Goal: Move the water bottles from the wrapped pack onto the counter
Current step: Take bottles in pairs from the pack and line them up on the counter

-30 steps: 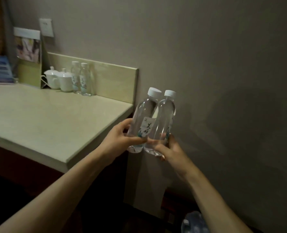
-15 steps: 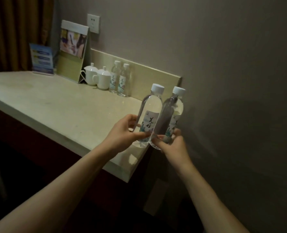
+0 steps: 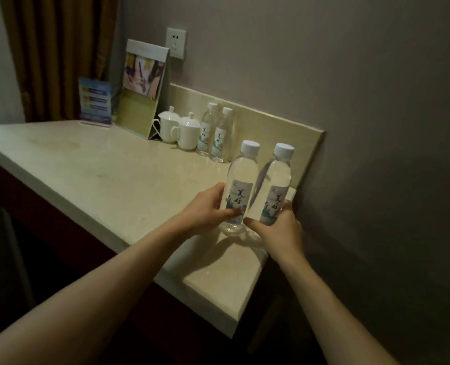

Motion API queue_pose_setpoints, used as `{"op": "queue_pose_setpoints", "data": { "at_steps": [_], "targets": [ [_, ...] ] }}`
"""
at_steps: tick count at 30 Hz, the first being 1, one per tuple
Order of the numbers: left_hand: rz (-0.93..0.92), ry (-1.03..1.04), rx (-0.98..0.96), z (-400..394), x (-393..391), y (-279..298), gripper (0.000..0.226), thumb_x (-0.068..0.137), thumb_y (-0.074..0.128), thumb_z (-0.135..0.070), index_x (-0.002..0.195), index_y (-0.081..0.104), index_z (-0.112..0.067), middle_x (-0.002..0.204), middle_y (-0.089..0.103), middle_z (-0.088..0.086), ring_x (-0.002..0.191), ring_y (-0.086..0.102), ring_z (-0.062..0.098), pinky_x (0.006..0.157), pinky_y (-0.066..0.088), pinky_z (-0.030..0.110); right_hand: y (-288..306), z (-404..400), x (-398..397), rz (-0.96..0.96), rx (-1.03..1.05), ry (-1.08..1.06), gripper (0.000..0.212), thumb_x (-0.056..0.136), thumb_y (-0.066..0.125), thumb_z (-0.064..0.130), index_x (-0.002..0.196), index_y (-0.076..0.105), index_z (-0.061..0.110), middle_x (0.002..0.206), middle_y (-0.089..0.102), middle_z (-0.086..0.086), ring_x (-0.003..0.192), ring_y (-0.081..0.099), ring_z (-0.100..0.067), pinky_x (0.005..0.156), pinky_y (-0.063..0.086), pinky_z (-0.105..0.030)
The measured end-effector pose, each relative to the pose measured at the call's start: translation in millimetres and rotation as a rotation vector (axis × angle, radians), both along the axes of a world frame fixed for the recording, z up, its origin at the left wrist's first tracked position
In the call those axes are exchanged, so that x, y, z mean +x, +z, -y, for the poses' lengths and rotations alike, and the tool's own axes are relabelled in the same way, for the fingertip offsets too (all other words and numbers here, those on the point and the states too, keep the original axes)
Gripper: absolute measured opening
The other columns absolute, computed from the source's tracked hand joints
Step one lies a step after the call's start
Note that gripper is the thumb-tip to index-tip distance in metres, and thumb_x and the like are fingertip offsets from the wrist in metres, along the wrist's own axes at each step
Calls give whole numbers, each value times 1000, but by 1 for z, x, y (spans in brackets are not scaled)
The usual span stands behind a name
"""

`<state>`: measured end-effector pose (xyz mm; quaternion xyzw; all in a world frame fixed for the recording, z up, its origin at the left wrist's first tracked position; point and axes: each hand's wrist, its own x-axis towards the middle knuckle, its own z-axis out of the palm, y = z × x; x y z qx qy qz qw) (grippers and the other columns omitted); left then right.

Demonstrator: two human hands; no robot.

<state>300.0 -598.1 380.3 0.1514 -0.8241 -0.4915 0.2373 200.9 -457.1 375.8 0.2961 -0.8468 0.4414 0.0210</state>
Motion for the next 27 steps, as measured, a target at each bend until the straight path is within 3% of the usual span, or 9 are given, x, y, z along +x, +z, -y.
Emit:
{"op": "queue_pose_setpoints", "data": {
  "at_steps": [4, 6, 8, 10, 15, 19, 27],
  "targets": [
    [54, -53, -35, 23, -30, 5, 55, 85, 71, -17, 134, 48, -12, 129, 62, 7, 114, 62, 22, 97, 52, 45, -4, 21, -29, -32, 35, -42, 63, 65, 82, 45, 110, 45, 19, 114, 65, -5, 105, 64, -28, 85, 56, -44],
    [66, -49, -47, 33, -44, 8, 54, 83, 74, -18, 132, 51, -13, 126, 63, 6, 110, 64, 20, 94, 54, 42, -5, 32, -44, -37, 46, -44, 62, 65, 81, 47, 106, 43, 22, 111, 64, -1, 103, 64, -24, 73, 56, -32],
    [64, -14, -83, 42, -59, 9, 51, 77, 79, -20, 122, 56, -17, 118, 67, 4, 102, 66, 16, 89, 57, 37, -5, 43, -57, -49, 62, -36, 62, 64, 80, 53, 102, 39, 25, 101, 61, 4, 91, 61, -17, 54, 42, -17],
    [59, 48, -134, 50, -72, 9, 51, 72, 83, -20, 117, 60, -17, 111, 69, 3, 95, 67, 14, 83, 57, 32, -7, 54, -67, -60, 67, -21, 63, 65, 79, 55, 102, 37, 26, 94, 55, 8, 84, 58, -14, 49, 31, -13],
    [45, 115, -160, 75, -92, 6, 50, 71, 84, -18, 116, 62, -14, 107, 69, 3, 95, 65, 16, 83, 57, 38, -17, 81, -82, -69, 127, -53, 59, 75, 73, 52, 114, 41, 21, 111, 62, 1, 99, 63, -21, 63, 40, -22],
    [22, 96, -188, 98, -104, 5, 47, 71, 83, -17, 113, 63, -13, 107, 70, 4, 94, 66, 17, 84, 56, 36, -15, 102, -91, -82, 174, -47, 58, 80, 66, 54, 118, 39, 20, 115, 58, 0, 102, 61, -21, 62, 39, -22],
    [-7, 110, -262, 144, -129, -5, 61, 68, 85, -28, 120, 56, -14, 115, 65, 5, 103, 63, 20, 90, 53, 39, -11, 145, -97, -33, 175, -198, 67, 79, 67, 54, 126, 37, 16, 127, 57, -7, 113, 59, -31, 88, 51, -41]
  ]
}}
